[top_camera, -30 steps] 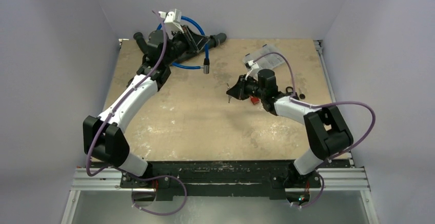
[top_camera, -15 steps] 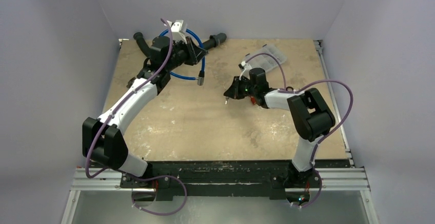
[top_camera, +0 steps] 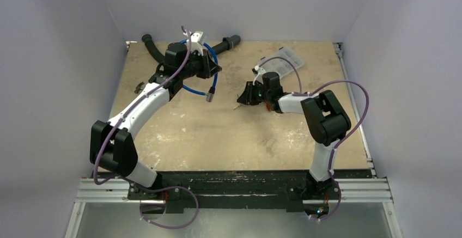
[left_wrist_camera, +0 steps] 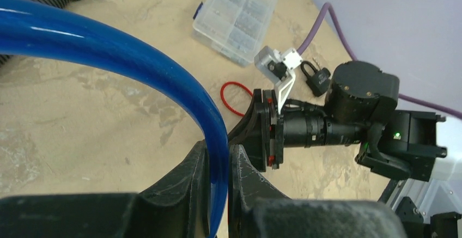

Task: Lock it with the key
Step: Place the key at the center of the board, then place the lock at the center of the board.

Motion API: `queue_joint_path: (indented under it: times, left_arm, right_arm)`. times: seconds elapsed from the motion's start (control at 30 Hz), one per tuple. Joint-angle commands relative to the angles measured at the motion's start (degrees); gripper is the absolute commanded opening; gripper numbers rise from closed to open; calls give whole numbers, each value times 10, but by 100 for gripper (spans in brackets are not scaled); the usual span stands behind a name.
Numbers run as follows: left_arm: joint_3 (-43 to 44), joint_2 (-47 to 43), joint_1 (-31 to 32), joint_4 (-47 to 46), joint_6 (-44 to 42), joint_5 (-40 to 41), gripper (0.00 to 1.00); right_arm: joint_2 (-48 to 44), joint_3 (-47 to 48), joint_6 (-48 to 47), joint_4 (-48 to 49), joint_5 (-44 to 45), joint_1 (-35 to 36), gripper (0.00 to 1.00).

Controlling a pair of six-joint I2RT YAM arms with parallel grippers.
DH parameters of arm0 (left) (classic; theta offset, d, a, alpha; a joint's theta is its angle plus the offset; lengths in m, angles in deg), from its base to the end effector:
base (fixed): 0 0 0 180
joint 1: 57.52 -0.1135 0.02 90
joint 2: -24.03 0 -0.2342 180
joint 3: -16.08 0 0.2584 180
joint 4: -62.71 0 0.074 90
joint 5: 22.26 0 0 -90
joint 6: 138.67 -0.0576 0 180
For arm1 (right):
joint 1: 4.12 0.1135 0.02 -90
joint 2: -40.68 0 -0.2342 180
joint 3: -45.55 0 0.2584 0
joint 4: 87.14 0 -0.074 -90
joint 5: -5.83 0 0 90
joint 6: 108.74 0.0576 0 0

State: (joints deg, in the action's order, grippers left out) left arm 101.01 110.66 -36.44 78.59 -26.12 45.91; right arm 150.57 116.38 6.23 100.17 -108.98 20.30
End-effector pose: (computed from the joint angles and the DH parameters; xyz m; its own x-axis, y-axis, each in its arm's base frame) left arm 0.3525 -0.1588 0.3011 -0.5152 -0.1829 -0.8373 0.5058 0.7239 -0.4693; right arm 0.3612 0.1906 0.1045 -0.7299 0.0894 -0.6777 -0.4325 0.7074 0.5591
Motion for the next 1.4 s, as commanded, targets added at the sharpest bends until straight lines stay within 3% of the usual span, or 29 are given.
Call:
queue_joint_path:
  times: [0.0, 0.37, 0.57, 0.67, 1.03, 1.37]
  left_arm:
    - [8, 9, 2, 13, -42, -34, 0]
    - [35, 61, 22, 119, -159, -39, 0]
    - [60, 112, 31, 131, -179, -47, 0]
    - [73, 142, 33, 125, -180, -51, 0]
    - [133, 243, 36, 84, -174, -66, 0]
    - [159, 322, 36, 67, -176, -78, 0]
  right_arm:
    - [-6, 13, 5, 2, 17, 0, 30]
    - [-39, 15, 15, -5, 12, -5, 51]
    - [-88, 6, 15, 7, 5, -14, 67]
    - [-117, -3, 14, 13, -2, -19, 79]
    - [-237, -56, -11, 0, -13, -25, 99]
    - [-346, -100, -44, -52, -4, -46, 99]
